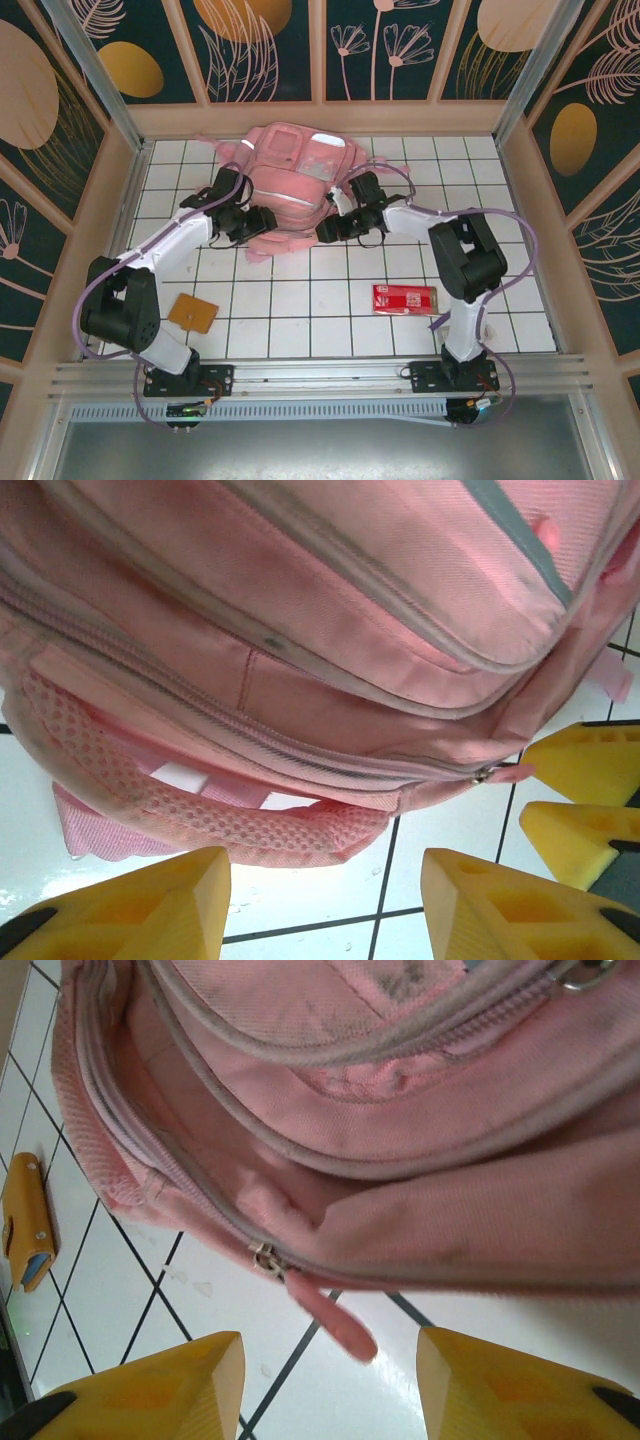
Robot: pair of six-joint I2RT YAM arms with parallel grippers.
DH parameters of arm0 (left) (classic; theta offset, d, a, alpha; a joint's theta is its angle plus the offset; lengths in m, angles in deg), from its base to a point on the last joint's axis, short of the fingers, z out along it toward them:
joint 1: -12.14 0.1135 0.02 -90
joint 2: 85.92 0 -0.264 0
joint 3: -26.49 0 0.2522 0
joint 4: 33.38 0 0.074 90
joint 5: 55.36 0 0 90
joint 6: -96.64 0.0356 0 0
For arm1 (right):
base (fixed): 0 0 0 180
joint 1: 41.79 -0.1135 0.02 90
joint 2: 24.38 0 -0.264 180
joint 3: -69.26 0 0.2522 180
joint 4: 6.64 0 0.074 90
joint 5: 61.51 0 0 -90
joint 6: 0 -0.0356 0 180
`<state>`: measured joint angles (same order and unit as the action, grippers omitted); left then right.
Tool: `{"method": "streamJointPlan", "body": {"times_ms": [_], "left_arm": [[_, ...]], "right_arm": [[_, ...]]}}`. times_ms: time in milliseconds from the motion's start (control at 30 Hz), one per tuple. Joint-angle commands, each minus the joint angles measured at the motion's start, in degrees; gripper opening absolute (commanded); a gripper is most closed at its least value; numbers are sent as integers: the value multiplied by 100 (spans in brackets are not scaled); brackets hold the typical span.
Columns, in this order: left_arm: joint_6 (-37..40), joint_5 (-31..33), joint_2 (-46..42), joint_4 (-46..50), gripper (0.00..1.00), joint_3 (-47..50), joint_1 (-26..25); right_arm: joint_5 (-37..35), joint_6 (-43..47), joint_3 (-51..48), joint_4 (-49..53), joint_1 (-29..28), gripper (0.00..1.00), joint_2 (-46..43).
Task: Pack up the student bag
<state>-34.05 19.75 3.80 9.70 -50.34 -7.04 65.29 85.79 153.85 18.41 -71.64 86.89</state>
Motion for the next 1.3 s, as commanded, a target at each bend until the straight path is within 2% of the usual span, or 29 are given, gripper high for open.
{"method": "streamJointPlan", "body": {"times_ms": [0, 133, 300, 433, 533, 667, 833, 900, 933, 1267], "left_arm": [[-643, 91, 77, -371, 53, 158, 51], [-706, 91, 320, -535, 53, 226, 46], [-850, 133, 413, -827, 53, 663, 46], [-851, 347, 474, -1060, 53, 1097, 53], [-773, 547, 580, -1117, 53, 1267, 47], [-679, 848, 658, -1156, 52, 1520, 50], [-588, 1354, 671, -1104, 52, 1849, 55], [-556, 1530, 675, -1121, 52, 1995, 57], [-544, 1587, 670, -1145, 51, 2070, 55], [-412, 1799, 515, -1245, 49, 2543, 55]], "right_arm": [[435, 452, 358, 295, -48, 49, 242], [609, 618, 597, 510, -63, 44, 455], [699, 753, 720, 647, -96, 32, 600], [689, 825, 709, 614, -118, 9, 650], [548, 845, 595, 524, -195, 0, 557], [-251, 640, 107, 7, -199, 0, 173], [-2272, 328, -271, -437, -180, 0, -154], [-2874, 193, -328, -565, -187, 0, -160], [-3042, 106, -357, -668, -8, 0, -159], [-4077, -692, -273, -1194, 483, 0, 24]]}}
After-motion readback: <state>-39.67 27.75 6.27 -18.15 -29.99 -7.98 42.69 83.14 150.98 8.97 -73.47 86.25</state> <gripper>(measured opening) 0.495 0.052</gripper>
